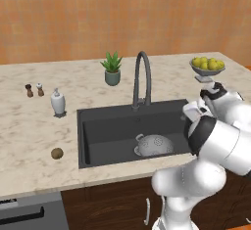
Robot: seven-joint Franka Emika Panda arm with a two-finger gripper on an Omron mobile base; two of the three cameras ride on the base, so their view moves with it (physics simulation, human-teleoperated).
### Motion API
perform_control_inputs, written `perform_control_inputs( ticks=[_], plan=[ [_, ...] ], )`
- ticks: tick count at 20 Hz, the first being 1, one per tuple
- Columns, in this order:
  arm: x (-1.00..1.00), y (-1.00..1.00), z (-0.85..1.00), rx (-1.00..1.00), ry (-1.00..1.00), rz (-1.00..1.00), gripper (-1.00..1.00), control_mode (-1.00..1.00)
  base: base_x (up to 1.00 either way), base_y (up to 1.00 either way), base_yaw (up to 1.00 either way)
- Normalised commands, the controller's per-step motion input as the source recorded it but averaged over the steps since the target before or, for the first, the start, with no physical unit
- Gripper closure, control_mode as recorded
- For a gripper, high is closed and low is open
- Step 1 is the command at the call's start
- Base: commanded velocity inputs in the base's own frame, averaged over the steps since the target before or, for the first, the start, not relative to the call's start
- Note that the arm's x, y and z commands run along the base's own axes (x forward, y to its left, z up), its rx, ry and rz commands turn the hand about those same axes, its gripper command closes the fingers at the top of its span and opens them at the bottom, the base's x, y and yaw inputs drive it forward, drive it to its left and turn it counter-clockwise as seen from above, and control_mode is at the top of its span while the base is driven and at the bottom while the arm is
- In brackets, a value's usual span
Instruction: Put the colander in the sink, put the kiwi, orange in the colander, and turn on the sink faucet and pour water over the colander.
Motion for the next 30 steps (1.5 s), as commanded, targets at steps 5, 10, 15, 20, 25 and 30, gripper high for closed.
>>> perform_control_inputs(
  ticks=[5,10,15,20,25,30],
  plan=[
    [-0.86,0.76,0.79,-0.07,-0.47,0.04,-1.0,-1.0,0.0,0.0,0.0],
    [-0.6,0.96,0.63,-0.13,-0.09,0.07,-1.0,-1.0,0.0,0.0,0.0],
    [-0.33,1.0,0.6,-0.08,0.19,0.03,-1.0,-1.0,0.0,0.0,0.0],
    [-0.35,0.99,0.48,-0.04,0.24,0.01,-1.0,-1.0,0.0,0.0,0.0],
    [-0.05,1.0,0.19,-0.13,0.22,0.02,-1.0,-1.0,0.0,0.0,0.0],
    [0.0,0.98,0.0,-0.29,0.15,0.0,-1.0,-1.0,0.0,0.0,0.0]
  ],
)
